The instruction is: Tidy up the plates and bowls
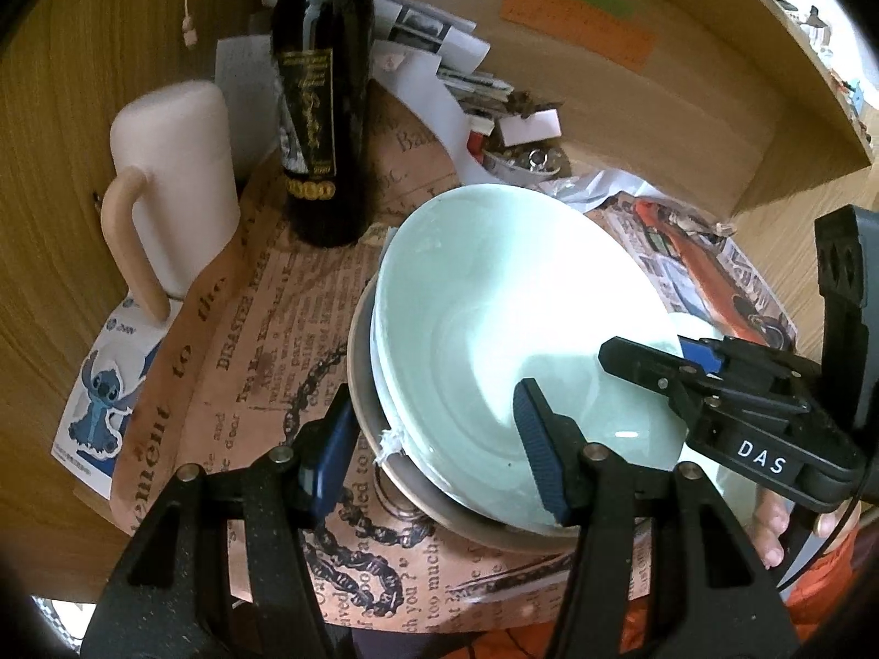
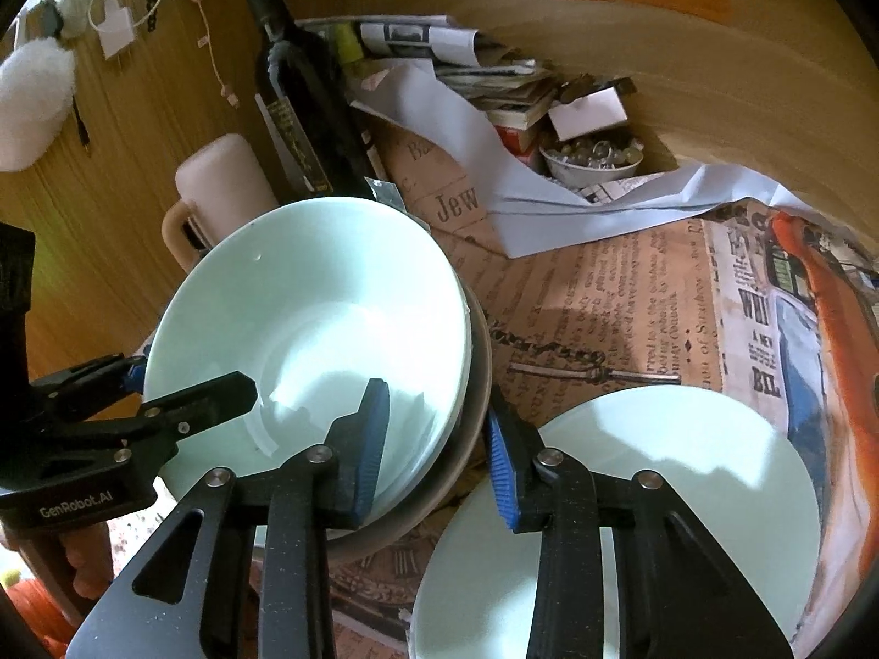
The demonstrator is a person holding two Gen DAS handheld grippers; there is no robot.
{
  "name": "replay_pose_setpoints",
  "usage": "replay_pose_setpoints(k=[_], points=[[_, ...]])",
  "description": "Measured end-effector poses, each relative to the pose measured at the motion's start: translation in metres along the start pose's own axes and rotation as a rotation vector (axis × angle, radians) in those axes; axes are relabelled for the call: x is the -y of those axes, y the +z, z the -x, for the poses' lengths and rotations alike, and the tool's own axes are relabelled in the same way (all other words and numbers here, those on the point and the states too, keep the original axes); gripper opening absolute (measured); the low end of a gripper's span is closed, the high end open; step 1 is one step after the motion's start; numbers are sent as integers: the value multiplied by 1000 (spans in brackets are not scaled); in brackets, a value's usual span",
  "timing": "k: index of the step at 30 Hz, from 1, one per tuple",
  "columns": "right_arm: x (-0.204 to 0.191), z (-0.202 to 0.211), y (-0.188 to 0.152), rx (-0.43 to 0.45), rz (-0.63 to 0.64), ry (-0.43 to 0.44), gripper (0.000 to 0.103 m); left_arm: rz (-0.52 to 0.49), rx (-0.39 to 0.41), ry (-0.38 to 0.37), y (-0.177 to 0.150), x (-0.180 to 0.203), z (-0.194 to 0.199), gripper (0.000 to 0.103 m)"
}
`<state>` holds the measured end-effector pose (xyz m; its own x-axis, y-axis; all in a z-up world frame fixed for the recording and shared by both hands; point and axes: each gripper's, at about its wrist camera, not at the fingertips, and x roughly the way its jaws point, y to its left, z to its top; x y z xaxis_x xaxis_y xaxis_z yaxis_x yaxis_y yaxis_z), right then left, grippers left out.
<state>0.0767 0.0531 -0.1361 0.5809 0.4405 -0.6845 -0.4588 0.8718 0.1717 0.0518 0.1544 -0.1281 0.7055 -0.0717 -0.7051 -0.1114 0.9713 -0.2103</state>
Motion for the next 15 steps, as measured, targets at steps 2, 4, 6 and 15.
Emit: replay_pose_setpoints(k=[2,4,6,15], points=[[0,4,1,10,-2,-2,31,-2,10,-6,2,2,2,57],[1,8,2,22,-4,-4,31,-7,20,-12,4,5,4,57],[2,14,2,34,-5,-8,31,-12,30,-19,5,8,6,57],[10,38,2,84,-28,-30,31,-51,68,-46,13,29,13,57]])
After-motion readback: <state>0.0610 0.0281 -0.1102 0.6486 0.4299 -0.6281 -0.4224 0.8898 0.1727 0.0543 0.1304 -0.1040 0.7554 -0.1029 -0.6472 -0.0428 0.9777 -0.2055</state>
